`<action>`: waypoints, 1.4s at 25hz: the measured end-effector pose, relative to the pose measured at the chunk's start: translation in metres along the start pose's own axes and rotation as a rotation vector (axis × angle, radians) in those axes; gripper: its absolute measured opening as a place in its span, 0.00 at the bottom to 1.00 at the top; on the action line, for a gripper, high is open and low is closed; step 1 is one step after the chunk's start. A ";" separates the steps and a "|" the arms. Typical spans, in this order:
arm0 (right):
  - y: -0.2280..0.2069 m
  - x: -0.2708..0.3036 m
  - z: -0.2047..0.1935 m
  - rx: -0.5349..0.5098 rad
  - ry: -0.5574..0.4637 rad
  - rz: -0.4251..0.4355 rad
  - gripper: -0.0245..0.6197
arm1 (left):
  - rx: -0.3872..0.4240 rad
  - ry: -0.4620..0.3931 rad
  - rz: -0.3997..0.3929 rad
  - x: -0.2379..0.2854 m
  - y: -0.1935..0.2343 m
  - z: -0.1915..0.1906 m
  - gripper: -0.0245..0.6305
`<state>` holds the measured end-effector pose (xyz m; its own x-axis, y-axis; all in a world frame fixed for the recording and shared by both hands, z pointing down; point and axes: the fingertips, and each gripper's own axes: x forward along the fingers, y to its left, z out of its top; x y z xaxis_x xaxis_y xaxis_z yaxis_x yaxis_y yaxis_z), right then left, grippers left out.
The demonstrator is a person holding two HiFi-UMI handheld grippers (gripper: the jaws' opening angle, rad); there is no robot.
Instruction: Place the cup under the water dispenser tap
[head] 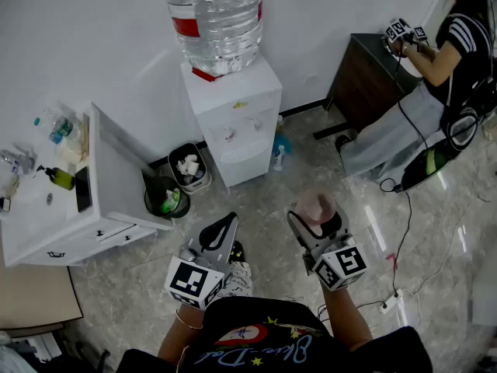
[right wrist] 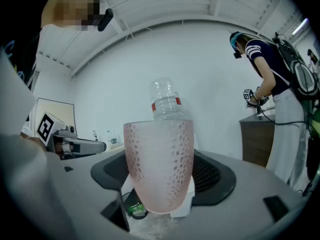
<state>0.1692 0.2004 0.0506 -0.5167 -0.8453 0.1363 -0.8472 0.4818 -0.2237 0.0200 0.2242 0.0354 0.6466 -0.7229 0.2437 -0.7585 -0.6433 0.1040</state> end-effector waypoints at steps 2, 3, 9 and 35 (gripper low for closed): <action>-0.011 0.044 -0.005 -0.014 -0.002 -0.035 0.63 | -0.009 -0.003 -0.012 0.022 0.033 -0.003 0.02; -0.017 0.067 -0.008 -0.024 -0.007 -0.049 0.63 | -0.009 -0.007 -0.012 0.034 0.050 -0.005 0.02; -0.043 0.181 -0.075 -0.066 -0.018 -0.033 0.63 | -0.069 -0.021 0.050 0.101 0.133 -0.070 0.02; -0.064 0.441 -0.339 -0.177 -0.043 0.049 0.63 | -0.284 0.118 0.119 0.096 0.211 -0.304 0.02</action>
<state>-0.0463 -0.1251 0.4524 -0.5554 -0.8271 0.0870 -0.8316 0.5526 -0.0551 -0.1027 0.0951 0.3736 0.5509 -0.7439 0.3783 -0.8312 -0.4485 0.3286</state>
